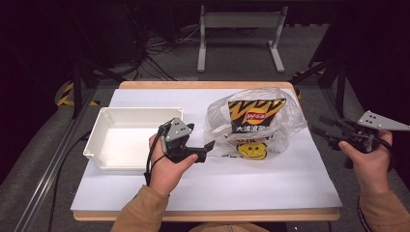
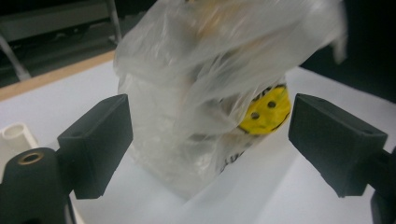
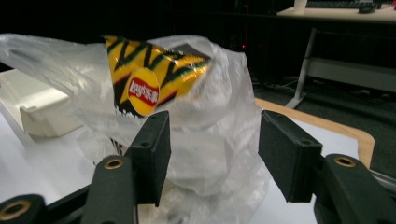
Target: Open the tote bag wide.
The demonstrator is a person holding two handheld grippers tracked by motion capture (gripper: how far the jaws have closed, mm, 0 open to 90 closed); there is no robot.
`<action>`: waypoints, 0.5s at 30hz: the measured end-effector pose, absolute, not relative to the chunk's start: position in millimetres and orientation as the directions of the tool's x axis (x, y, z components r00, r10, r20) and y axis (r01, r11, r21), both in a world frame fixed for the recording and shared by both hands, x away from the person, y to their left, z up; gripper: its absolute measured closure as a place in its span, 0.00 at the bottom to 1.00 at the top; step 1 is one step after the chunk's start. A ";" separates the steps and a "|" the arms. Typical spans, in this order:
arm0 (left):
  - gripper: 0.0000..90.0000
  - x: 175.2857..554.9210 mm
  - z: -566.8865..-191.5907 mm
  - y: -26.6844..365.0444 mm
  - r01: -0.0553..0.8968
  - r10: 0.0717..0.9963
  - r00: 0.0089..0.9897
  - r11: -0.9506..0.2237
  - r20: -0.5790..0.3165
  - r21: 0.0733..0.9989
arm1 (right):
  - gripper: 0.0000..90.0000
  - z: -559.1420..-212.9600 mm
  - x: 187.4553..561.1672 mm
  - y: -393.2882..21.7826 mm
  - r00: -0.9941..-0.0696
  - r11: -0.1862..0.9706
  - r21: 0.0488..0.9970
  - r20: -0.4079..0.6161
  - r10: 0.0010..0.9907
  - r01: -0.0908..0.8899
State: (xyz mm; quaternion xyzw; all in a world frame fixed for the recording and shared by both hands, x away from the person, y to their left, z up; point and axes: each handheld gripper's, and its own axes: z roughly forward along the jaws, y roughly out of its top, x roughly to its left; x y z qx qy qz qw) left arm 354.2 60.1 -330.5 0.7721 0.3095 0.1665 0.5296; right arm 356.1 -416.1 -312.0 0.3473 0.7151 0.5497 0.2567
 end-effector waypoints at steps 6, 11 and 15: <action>0.13 351.0 -315.4 43.4 0.239 0.624 0.781 -0.253 -0.031 0.938 | 0.45 -306.2 360.0 -403.3 -0.646 0.150 0.970 0.011 0.763 0.194; 0.13 359.8 -308.5 32.5 0.195 0.612 0.791 -0.260 0.005 0.946 | 0.44 -306.1 364.0 -394.2 -0.659 0.150 0.970 0.014 0.752 0.192; 0.17 368.0 -308.7 27.5 0.155 0.616 0.785 -0.296 0.065 0.943 | 0.42 -305.5 366.5 -392.5 -0.656 0.132 0.972 0.028 0.754 0.193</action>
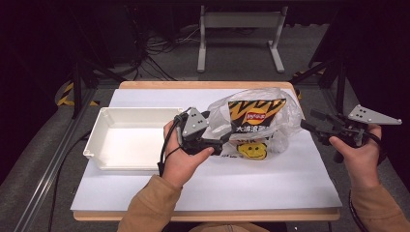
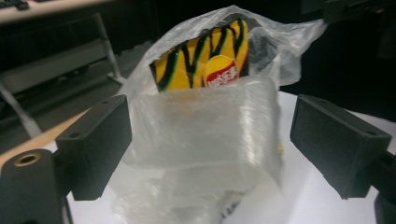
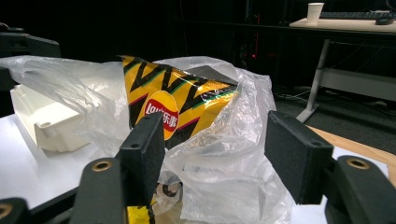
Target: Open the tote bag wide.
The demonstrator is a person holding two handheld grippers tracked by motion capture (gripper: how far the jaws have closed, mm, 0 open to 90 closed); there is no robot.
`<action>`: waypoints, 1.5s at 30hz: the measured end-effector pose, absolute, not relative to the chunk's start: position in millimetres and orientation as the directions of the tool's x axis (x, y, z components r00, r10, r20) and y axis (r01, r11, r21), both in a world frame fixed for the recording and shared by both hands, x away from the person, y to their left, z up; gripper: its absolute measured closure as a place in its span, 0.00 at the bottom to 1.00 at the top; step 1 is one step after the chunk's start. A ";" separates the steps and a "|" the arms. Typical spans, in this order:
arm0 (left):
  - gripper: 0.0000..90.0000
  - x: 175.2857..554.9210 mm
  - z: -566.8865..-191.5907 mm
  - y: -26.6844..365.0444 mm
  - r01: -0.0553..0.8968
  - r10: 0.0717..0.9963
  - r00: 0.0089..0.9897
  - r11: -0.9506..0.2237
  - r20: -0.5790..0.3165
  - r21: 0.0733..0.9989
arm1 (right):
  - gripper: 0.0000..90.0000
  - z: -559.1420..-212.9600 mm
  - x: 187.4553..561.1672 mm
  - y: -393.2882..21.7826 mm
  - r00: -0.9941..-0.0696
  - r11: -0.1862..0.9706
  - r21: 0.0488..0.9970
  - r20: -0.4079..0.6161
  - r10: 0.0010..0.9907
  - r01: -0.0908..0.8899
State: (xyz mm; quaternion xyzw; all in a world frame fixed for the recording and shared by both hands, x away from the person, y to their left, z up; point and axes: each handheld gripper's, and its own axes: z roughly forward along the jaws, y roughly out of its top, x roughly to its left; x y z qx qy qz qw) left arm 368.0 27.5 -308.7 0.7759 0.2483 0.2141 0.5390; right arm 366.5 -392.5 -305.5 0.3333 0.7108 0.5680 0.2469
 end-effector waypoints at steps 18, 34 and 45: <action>1.00 408.1 -333.6 31.5 0.251 0.600 0.800 -0.302 -0.022 0.920 | 0.35 -303.9 389.2 -378.3 -0.643 0.093 0.971 0.072 0.763 0.219; 0.99 418.7 -345.1 27.6 0.292 0.589 0.806 -0.297 -0.067 0.909 | 0.74 -327.3 430.5 -374.2 -0.652 0.132 0.932 0.131 0.747 0.338; 0.99 429.3 -345.7 24.4 0.294 0.613 0.788 -0.292 -0.058 0.910 | 1.00 -315.4 432.9 -381.2 -0.605 0.140 0.954 0.053 0.795 0.267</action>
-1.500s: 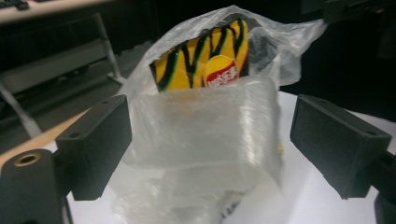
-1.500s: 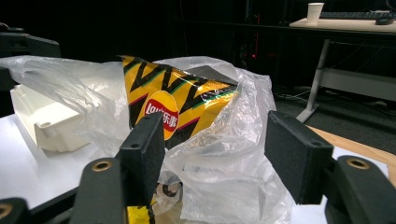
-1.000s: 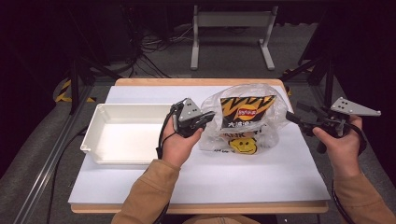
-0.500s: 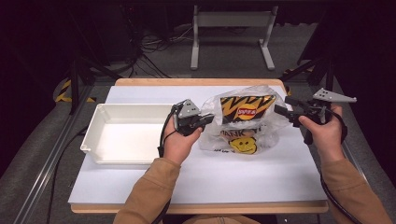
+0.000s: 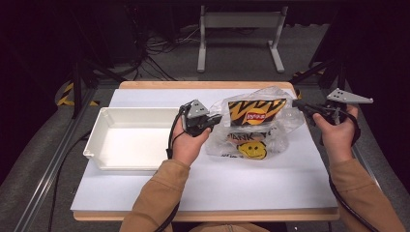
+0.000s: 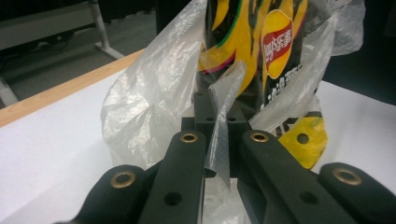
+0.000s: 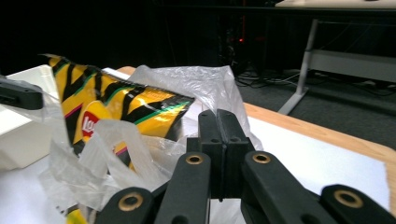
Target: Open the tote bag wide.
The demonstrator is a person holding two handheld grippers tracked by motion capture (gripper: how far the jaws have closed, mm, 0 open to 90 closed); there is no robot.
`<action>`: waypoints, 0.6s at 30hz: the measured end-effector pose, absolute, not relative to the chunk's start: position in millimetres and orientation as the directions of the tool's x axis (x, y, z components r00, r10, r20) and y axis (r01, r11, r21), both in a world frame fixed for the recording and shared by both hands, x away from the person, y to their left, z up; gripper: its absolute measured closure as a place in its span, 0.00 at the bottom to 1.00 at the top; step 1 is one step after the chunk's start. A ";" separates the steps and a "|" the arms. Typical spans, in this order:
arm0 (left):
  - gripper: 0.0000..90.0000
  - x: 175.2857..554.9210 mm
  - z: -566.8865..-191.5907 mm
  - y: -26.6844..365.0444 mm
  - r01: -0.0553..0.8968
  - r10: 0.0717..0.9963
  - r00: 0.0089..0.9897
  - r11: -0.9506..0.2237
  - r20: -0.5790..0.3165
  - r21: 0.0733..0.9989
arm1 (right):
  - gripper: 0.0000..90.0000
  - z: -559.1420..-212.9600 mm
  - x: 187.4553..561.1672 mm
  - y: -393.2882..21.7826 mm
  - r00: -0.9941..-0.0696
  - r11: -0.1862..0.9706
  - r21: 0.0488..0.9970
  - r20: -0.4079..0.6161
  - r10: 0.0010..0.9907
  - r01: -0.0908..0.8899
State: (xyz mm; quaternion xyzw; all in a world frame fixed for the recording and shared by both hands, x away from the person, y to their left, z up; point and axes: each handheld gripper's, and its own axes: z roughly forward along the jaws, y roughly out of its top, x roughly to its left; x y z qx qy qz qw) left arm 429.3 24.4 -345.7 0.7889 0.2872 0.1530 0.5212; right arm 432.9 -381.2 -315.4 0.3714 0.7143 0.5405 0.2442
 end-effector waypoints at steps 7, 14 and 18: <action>0.99 439.1 -348.0 21.8 0.298 0.637 0.770 -0.300 -0.042 0.906 | 1.00 -318.6 446.7 -383.5 -0.567 0.128 0.953 0.053 0.822 0.275; 0.99 444.2 -361.4 20.2 0.328 0.645 0.762 -0.313 -0.054 0.891 | 1.00 -334.8 454.9 -380.2 -0.564 0.143 0.937 0.065 0.823 0.318; 0.99 446.6 -369.6 18.2 0.352 0.649 0.758 -0.318 -0.069 0.880 | 1.00 -344.1 455.5 -381.1 -0.561 0.151 0.928 0.073 0.824 0.341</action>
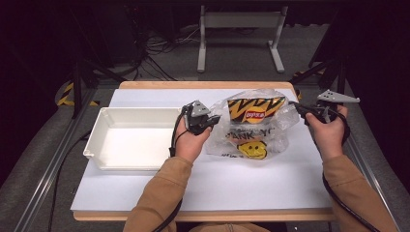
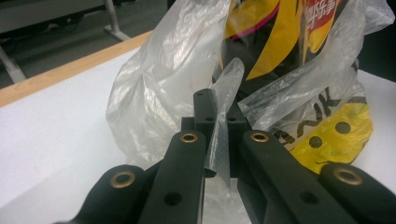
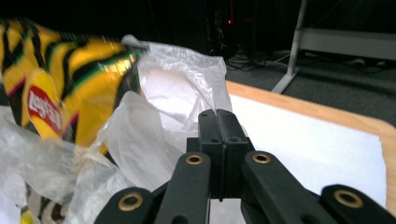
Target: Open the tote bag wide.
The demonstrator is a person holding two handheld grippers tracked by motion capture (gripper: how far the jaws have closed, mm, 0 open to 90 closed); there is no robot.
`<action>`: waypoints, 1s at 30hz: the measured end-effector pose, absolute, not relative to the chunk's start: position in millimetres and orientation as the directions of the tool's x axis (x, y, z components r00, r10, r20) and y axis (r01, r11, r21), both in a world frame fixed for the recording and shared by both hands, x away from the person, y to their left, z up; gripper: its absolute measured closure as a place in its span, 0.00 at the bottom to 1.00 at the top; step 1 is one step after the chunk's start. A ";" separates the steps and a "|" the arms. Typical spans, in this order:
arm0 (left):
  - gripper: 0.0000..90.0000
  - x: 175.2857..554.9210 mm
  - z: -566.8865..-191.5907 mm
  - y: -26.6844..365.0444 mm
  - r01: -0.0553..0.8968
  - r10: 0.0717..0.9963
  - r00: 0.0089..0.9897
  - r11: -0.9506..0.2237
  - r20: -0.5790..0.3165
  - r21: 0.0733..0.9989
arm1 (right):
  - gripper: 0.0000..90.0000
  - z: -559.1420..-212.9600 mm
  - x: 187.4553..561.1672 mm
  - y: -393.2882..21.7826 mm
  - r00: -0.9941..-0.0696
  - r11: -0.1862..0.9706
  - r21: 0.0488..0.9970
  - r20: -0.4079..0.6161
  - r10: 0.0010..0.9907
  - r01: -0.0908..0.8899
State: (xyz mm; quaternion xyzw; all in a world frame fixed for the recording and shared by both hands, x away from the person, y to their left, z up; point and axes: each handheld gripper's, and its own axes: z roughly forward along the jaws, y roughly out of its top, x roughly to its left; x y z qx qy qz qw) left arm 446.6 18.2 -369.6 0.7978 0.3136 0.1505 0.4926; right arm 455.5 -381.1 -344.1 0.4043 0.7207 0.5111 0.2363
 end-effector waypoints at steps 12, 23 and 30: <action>0.97 445.4 -403.7 -4.3 0.456 0.684 0.726 -0.407 -0.067 0.792 | 1.00 -382.9 459.8 -382.5 -0.553 0.187 0.873 0.109 0.826 0.451; 0.98 443.2 -427.7 -14.1 0.527 0.696 0.714 -0.461 -0.078 0.714 | 1.00 -427.9 461.6 -384.5 -0.529 0.248 0.770 0.135 0.838 0.589; 0.98 440.6 -432.7 -12.0 0.550 0.695 0.712 -0.460 -0.103 0.697 | 1.00 -435.6 459.7 -400.6 -0.481 0.246 0.741 0.117 0.869 0.625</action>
